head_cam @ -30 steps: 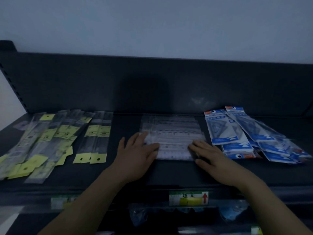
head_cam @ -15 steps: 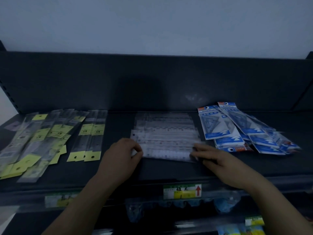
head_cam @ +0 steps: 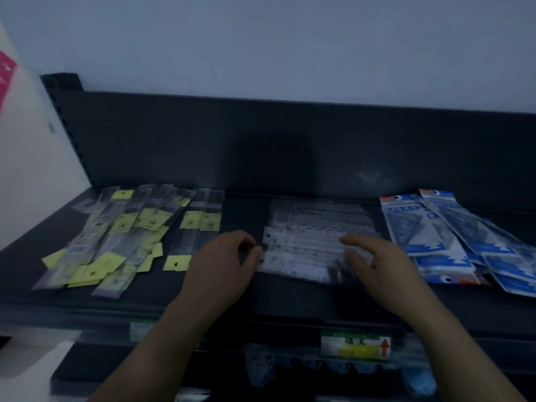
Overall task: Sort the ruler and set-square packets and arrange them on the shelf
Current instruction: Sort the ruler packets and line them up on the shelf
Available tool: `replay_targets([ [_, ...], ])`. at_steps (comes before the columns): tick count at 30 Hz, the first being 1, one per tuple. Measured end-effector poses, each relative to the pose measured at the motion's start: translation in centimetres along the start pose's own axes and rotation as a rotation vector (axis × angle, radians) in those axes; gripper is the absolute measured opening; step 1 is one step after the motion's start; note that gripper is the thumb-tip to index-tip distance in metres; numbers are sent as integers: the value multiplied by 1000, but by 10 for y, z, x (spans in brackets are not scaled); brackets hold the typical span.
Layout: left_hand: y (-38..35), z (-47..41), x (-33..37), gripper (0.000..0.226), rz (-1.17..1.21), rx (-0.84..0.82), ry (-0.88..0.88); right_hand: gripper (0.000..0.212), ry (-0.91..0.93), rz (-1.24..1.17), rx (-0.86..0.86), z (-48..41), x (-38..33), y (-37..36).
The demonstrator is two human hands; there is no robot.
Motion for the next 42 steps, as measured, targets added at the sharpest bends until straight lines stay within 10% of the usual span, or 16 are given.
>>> replay_targets([
  [18, 101, -46, -133, 16, -27, 11, -66, 29, 77, 30, -49, -66, -146, -128],
  [33, -25, -33, 4, 36, 60, -290, -351, 38, -477, 239, 35, 11, 26, 12],
  [42, -101, -26, 24, 64, -312, -574, -216, 41, -419, 333, -170, 0, 77, 29],
])
Point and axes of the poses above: each hand's wrist, its own z-axis away from the middle knuckle, its own y-axis out of the back of the hand, x = y × z, the point moved 4 cm from there along -z, towards the middle knuckle
